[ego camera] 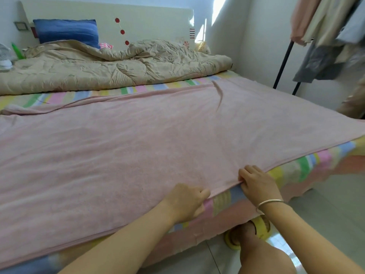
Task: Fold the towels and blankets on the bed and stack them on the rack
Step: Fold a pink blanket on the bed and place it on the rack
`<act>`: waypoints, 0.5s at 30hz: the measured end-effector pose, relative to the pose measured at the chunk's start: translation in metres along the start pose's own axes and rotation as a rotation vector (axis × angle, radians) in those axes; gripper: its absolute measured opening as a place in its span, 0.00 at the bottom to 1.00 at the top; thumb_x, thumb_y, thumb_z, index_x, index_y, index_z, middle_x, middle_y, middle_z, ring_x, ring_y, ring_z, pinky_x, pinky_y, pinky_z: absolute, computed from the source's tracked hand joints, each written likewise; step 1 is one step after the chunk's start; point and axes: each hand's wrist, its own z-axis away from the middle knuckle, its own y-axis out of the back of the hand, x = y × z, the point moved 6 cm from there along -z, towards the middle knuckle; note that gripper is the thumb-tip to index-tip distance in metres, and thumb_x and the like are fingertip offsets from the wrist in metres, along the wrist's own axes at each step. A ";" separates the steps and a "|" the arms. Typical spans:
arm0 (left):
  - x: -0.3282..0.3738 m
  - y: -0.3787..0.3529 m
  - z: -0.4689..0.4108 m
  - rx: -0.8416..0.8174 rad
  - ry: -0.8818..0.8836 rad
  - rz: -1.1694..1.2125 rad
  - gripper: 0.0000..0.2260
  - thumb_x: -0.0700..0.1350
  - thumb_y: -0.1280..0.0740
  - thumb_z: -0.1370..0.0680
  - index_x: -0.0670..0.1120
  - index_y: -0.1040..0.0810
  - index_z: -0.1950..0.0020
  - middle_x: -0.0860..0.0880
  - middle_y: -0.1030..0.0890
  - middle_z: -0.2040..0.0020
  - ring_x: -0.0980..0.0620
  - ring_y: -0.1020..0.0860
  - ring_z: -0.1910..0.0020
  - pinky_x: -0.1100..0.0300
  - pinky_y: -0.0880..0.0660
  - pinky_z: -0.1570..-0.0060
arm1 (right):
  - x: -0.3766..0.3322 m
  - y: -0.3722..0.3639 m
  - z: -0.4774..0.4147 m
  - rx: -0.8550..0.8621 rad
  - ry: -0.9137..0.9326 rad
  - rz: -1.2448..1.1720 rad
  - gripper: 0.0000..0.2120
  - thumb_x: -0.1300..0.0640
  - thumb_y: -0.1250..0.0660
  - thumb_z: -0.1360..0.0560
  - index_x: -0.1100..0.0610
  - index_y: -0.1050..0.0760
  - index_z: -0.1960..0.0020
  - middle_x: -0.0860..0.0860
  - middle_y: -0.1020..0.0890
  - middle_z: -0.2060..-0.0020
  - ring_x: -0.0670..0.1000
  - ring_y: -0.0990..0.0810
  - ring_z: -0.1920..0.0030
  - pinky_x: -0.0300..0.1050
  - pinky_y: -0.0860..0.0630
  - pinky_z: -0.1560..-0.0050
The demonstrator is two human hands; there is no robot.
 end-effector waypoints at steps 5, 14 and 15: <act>-0.004 0.003 0.004 0.086 0.075 0.146 0.08 0.49 0.43 0.23 0.50 0.32 0.61 0.55 0.30 0.69 0.54 0.32 0.74 0.59 0.31 0.75 | -0.001 -0.001 0.013 -0.038 -0.017 -0.071 0.07 0.56 0.35 0.38 0.51 0.33 0.71 0.47 0.30 0.74 0.51 0.29 0.72 0.37 0.48 0.75; -0.127 0.042 0.087 0.455 0.634 0.271 0.10 0.44 0.39 0.25 0.48 0.21 0.47 0.51 0.20 0.49 0.52 0.23 0.50 0.58 0.27 0.52 | -0.119 -0.010 -0.054 -0.123 -0.068 -0.267 0.23 0.48 0.47 0.24 0.53 0.27 0.33 0.55 0.27 0.32 0.60 0.30 0.32 0.53 0.33 0.33; -0.147 0.041 0.099 0.411 0.696 0.269 0.15 0.46 0.41 0.25 0.47 0.21 0.41 0.50 0.20 0.42 0.50 0.23 0.43 0.57 0.28 0.44 | -0.133 -0.020 -0.062 -0.216 -0.107 -0.247 0.25 0.45 0.49 0.21 0.51 0.37 0.26 0.54 0.37 0.25 0.58 0.40 0.26 0.53 0.43 0.26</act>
